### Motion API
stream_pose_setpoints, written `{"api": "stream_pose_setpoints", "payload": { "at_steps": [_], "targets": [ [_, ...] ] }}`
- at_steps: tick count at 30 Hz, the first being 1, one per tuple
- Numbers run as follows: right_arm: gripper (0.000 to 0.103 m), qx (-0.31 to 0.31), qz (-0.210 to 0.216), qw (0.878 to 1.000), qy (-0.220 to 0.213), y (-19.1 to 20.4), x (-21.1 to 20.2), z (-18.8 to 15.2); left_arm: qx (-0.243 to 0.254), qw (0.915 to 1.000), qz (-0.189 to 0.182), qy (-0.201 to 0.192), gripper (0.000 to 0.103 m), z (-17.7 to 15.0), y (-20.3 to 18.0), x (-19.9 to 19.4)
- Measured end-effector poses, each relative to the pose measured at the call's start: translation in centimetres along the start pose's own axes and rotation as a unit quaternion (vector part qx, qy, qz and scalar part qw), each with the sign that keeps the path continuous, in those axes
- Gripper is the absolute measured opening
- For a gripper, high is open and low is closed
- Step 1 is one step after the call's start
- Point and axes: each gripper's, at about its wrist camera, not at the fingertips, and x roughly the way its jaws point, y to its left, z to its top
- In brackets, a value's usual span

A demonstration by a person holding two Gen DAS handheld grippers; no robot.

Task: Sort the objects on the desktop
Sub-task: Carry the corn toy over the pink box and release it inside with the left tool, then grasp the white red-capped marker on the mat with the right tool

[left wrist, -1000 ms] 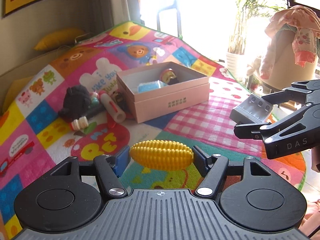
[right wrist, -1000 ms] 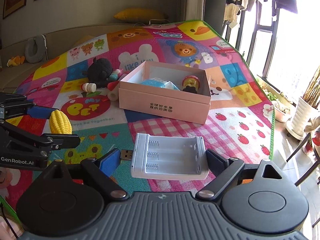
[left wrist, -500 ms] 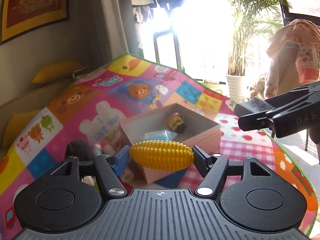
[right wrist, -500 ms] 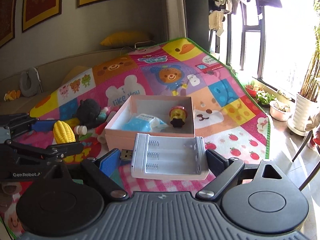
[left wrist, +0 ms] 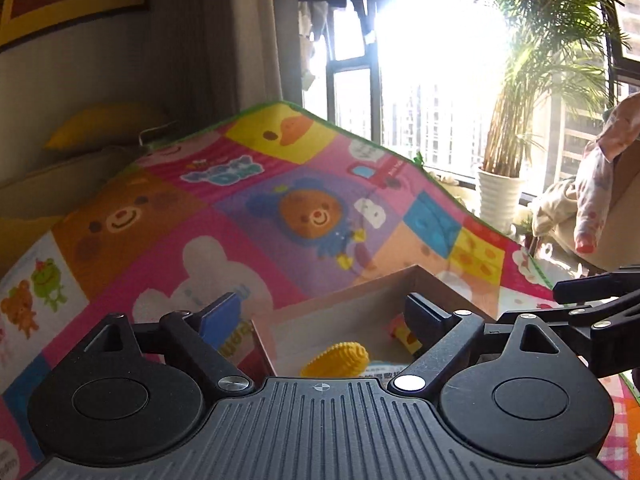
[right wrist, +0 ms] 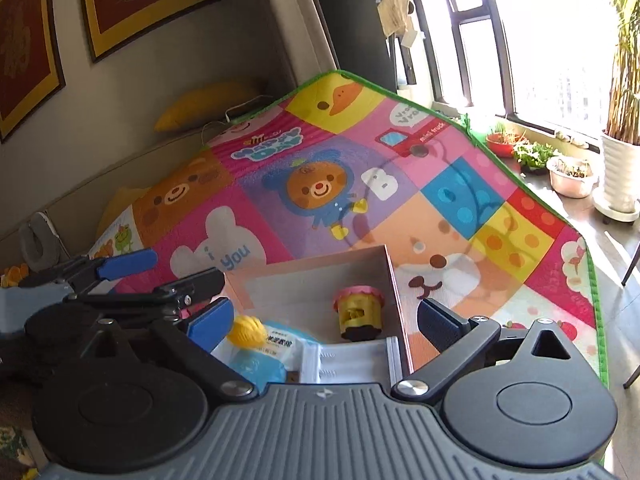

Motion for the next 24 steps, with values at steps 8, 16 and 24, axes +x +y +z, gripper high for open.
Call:
{"api": "stream_pose_setpoints", "payload": {
  "at_steps": [8, 16, 24],
  "targets": [
    [0.099, -0.024, -0.018, 0.999, 0.03, 0.1, 1.2, -2.9, -0.053, 0.9965, 0.055, 0.036, 0.1, -6.8, 4.2, -3.9],
    [0.098, -0.115, -0.046, 0.992, 0.009, 4.4, 0.4, -4.4, -0.111, 0.9769, 0.167, 0.076, 0.102, -13.1, 10.1, -8.2],
    [0.039, -0.307, -0.002, 0.952, 0.002, 14.8, 0.8, -9.7, -0.214, 0.9563, 0.187, 0.071, 0.102, -15.5, 15.1, -9.5]
  ]
}}
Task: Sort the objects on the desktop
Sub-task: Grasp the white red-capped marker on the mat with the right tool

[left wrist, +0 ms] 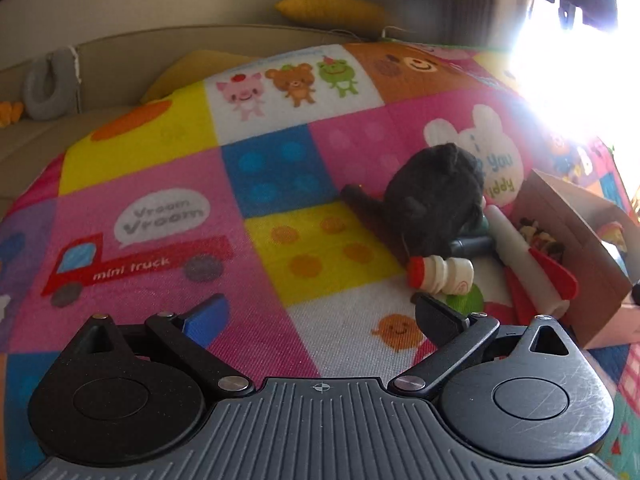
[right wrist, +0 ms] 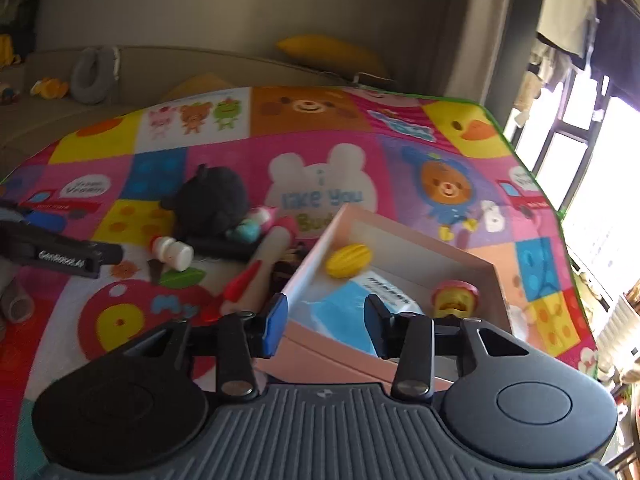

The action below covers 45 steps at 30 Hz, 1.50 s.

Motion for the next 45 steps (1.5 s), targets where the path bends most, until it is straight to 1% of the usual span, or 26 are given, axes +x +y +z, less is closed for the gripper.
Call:
{"api": "stream_pose_setpoints", "payload": {
  "at_steps": [2, 4, 5, 7, 8, 10, 12, 13, 14, 15, 16, 17, 18, 22, 26, 28, 30, 34, 38, 40, 41, 43, 44, 45],
  "targets": [
    [0.038, -0.058, 0.004, 0.998, -0.004, 3.5, 0.8, -0.1, -0.022, 0.9997, -0.006, 0.001, 0.102, -0.1, 0.7, 0.0],
    [0.038, -0.109, -0.019, 0.994, -0.011, 6.5, 1.9, 0.0, -0.044, 0.9989, -0.017, 0.004, 0.102, -0.1, 1.2, 0.2],
    [0.038, -0.122, -0.026, 0.992, -0.011, 7.4, 2.6, 0.2, -0.052, 0.9984, -0.02, 0.001, 0.102, -0.1, 1.4, 0.2],
    [0.038, -0.128, -0.034, 0.991, 0.0, 8.7, 4.4, 0.9, -0.061, 0.9979, -0.022, -0.005, 0.102, -0.3, 1.7, 0.0],
    [0.038, -0.133, -0.045, 0.99, 0.005, 9.2, 5.3, 1.2, -0.066, 0.9975, -0.023, -0.008, 0.102, -0.3, 1.8, -0.1],
    [0.034, -0.145, -0.079, 0.986, 0.014, 10.0, 7.1, 1.5, -0.076, 0.9968, -0.023, -0.013, 0.103, -0.4, 2.1, -0.2],
    [0.023, -0.152, -0.1, 0.983, 0.029, 10.1, 8.6, 1.5, -0.084, 0.996, -0.025, -0.012, 0.103, -0.4, 2.4, -0.1],
    [0.023, -0.153, -0.1, 0.982, 0.037, 10.1, 9.0, 1.4, -0.086, 0.9959, -0.026, -0.013, 0.103, -0.3, 2.4, -0.1],
    [0.021, -0.154, -0.099, 0.983, 0.034, 10.1, 9.0, 1.3, -0.086, 0.9959, -0.026, -0.013, 0.103, -0.3, 2.4, -0.1],
    [0.016, -0.157, -0.096, 0.982, 0.032, 10.2, 8.8, 1.1, -0.085, 0.996, -0.025, -0.013, 0.103, -0.4, 2.3, 0.0],
    [0.015, -0.158, -0.091, 0.983, 0.032, 10.2, 8.5, 1.0, -0.085, 0.996, -0.025, -0.013, 0.103, -0.4, 2.4, 0.0],
    [0.008, -0.155, -0.088, 0.984, 0.03, 10.1, 8.0, 0.9, -0.084, 0.9961, -0.024, -0.012, 0.103, -0.4, 2.4, 0.0],
    [0.007, -0.15, -0.08, 0.985, 0.028, 9.9, 7.4, 0.8, -0.083, 0.9962, -0.023, -0.012, 0.103, -0.3, 2.4, 0.0],
    [0.006, -0.113, -0.015, 0.993, 0.03, 8.1, 3.4, 0.1, -0.081, 0.9965, -0.017, -0.012, 0.103, -0.4, 2.3, 0.0],
    [0.005, -0.073, 0.037, 0.996, 0.039, 5.4, -0.7, -1.6, -0.073, 0.9972, -0.012, -0.012, 0.103, -0.3, 2.0, 0.0],
    [0.005, -0.053, 0.057, 0.996, 0.046, 4.0, -2.7, -2.8, -0.059, 0.9981, -0.006, -0.015, 0.103, -0.3, 1.6, -0.2],
    [0.005, -0.038, 0.057, 0.997, 0.045, 2.6, -4.5, -4.2, -0.039, 0.999, 0.0, -0.022, 0.103, -0.4, 0.9, -0.4],
    [0.005, -0.008, 0.028, 0.998, 0.047, -0.2, -7.2, -6.8, 0.014, 0.9993, 0.0, -0.036, 0.103, -0.7, -0.9, -1.3],
    [0.006, 0.037, -0.011, 0.998, 0.049, -3.0, -8.1, -8.6, 0.06, 0.9971, -0.043, -0.015, 0.103, -1.9, -3.2, -2.4],
    [0.008, 0.061, -0.014, 0.997, 0.046, -4.2, -8.2, -9.0, 0.095, 0.9944, -0.043, -0.018, 0.103, -2.6, -4.6, -3.0],
    [0.01, 0.07, -0.011, 0.996, 0.044, -4.6, -8.1, -8.9, 0.105, 0.9934, -0.041, -0.019, 0.103, -2.7, -5.0, -3.3],
    [0.019, 0.081, 0.005, 0.996, 0.033, -4.7, -8.0, -8.5, 0.106, 0.9934, -0.04, -0.017, 0.103, -2.6, -5.6, -3.7],
    [0.031, 0.082, 0.018, 0.996, 0.026, -4.5, -7.8, -8.2, 0.103, 0.9939, -0.035, -0.015, 0.103, -2.5, -5.7, -3.9],
    [0.045, 0.082, 0.032, 0.996, 0.017, -4.1, -7.6, -7.7, 0.099, 0.9945, -0.028, -0.016, 0.103, -2.3, -5.8, -4.2]
  ]
}}
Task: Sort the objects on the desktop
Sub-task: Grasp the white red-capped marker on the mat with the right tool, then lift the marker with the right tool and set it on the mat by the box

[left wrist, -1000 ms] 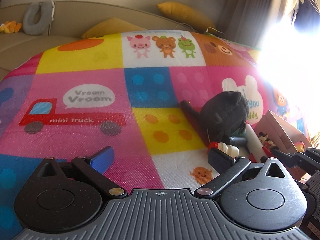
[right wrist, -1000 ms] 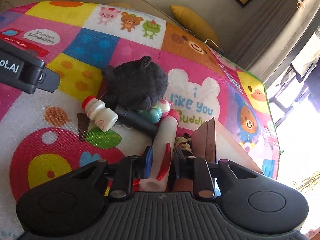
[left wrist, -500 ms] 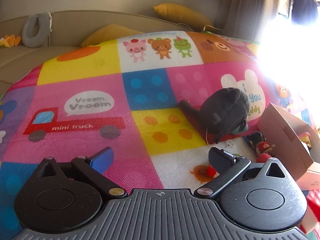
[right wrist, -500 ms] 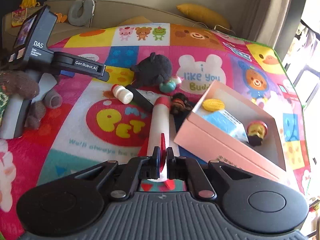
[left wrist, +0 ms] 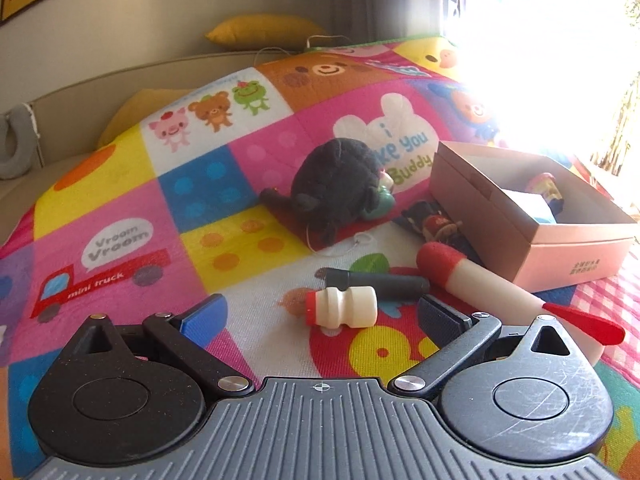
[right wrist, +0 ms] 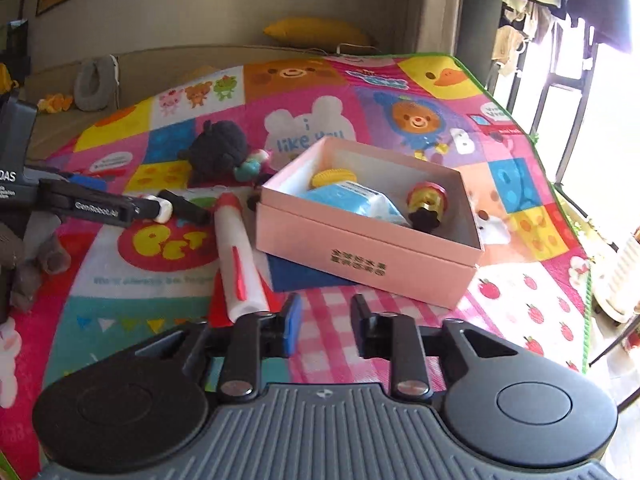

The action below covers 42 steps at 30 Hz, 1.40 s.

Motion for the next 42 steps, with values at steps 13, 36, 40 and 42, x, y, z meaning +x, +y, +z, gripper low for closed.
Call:
{"api": "stream_pose_setpoints", "payload": {
  "at_steps": [13, 36, 40, 42],
  "targets": [
    [0.03, -0.041, 0.069, 0.995, 0.059, 5.9, 9.7, 3.4, -0.019, 0.9995, -0.025, 0.001, 0.103, 0.4, 0.4, -1.8],
    [0.039, 0.058, 0.003, 0.998, 0.031, -3.1, 0.0, -2.8, 0.032, 0.9984, -0.022, 0.042, 0.103, 0.3, -0.8, 1.8],
    [0.043, 0.066, 0.005, 0.997, 0.028, -2.8, 0.2, -2.9, 0.012, 0.9992, -0.019, 0.033, 0.07, 0.4, -0.5, 2.0],
    [0.046, 0.067, 0.002, 0.997, 0.026, -2.9, 0.0, -3.0, -0.001, 0.9991, -0.023, 0.035, 0.068, 0.6, -0.3, 2.4]
  ]
}}
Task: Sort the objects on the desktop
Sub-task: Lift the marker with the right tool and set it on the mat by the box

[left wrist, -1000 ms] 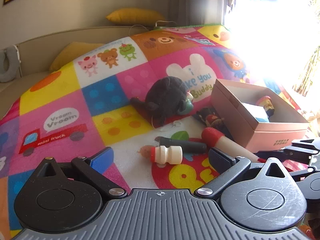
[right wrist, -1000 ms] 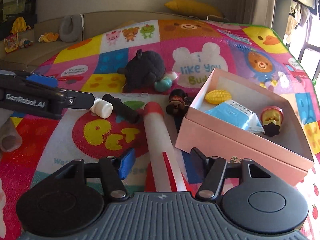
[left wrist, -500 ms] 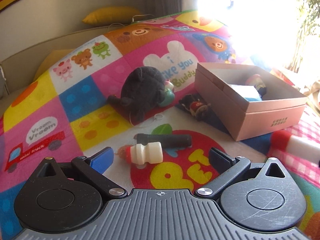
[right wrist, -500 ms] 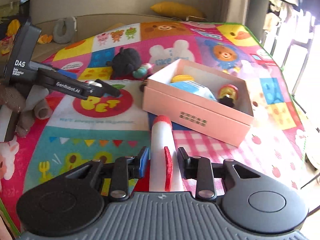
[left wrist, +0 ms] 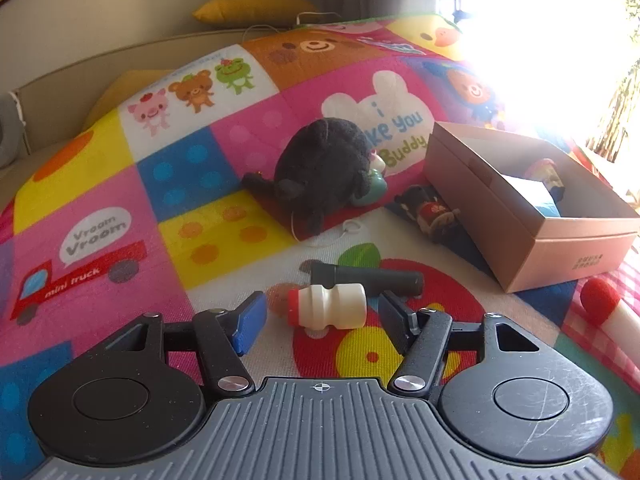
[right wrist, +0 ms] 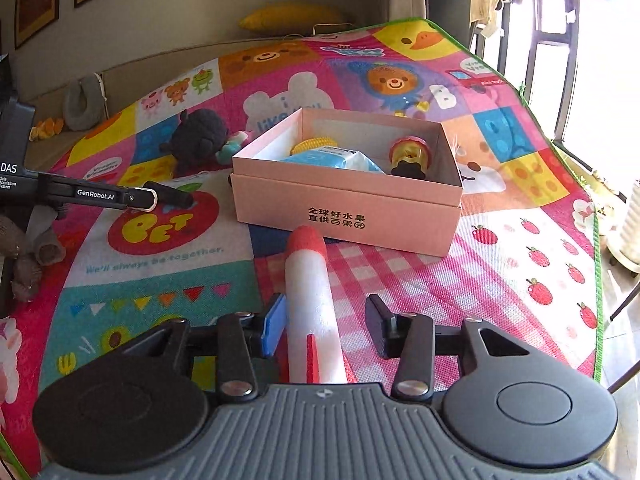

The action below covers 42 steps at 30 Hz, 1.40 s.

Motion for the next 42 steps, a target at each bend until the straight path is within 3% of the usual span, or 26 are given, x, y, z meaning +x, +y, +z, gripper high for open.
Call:
{"api": "stream_pose_setpoints", "payload": {
  "at_steps": [3, 7, 13, 16, 19, 24, 28, 30, 36, 39, 42],
  "targets": [
    [0.053, 0.003, -0.009, 1.0, -0.006, -0.2, -0.3, -0.1, 0.002, 1.0, 0.002, -0.003, 0.066, 0.1, -0.2, 0.4],
    [0.053, 0.01, -0.011, 1.0, -0.005, -0.4, -0.4, -0.3, 0.018, 0.9998, 0.002, 0.005, 0.048, 0.1, -0.6, 0.7],
    [0.054, 0.015, -0.016, 1.0, -0.016, -0.3, -1.3, -0.3, 0.081, 0.9966, 0.008, -0.013, 0.048, -0.4, -2.4, -0.9],
    [0.058, 0.011, -0.021, 0.999, -0.028, -0.2, -2.1, -0.4, 0.17, 0.9846, -0.008, -0.042, 0.048, -1.4, -5.2, -3.5],
    [0.059, 0.014, -0.022, 0.999, -0.035, -0.1, -2.6, -0.3, 0.246, 0.9677, -0.034, -0.044, 0.048, -3.0, -8.1, -5.2],
    [0.059, 0.014, -0.022, 0.998, -0.048, 0.3, -3.5, -0.3, 0.315, 0.9467, -0.048, -0.048, 0.048, -5.6, -11.4, -6.2],
    [0.062, 0.01, -0.03, 0.998, -0.055, 0.2, -4.0, -0.4, 0.333, 0.9395, -0.056, -0.055, 0.05, -6.5, -12.7, -6.6],
    [0.063, 0.014, -0.033, 0.998, -0.054, 0.0, -4.0, -0.4, 0.33, 0.9401, -0.068, -0.052, 0.052, -6.6, -13.0, -6.7],
    [0.063, 0.02, -0.036, 0.998, -0.051, -0.2, -3.8, -0.5, 0.258, 0.9578, -0.123, -0.034, 0.081, -6.2, -12.1, -7.8],
    [0.063, 0.009, -0.035, 0.998, -0.057, 0.3, -4.2, 0.0, 0.206, 0.9709, -0.115, -0.041, 0.097, -5.9, -10.5, -8.9],
    [0.063, -0.013, -0.022, 0.997, -0.068, 1.6, -4.6, 1.0, 0.159, 0.9825, -0.092, -0.03, 0.099, -5.6, -8.4, -9.5]
  ]
}}
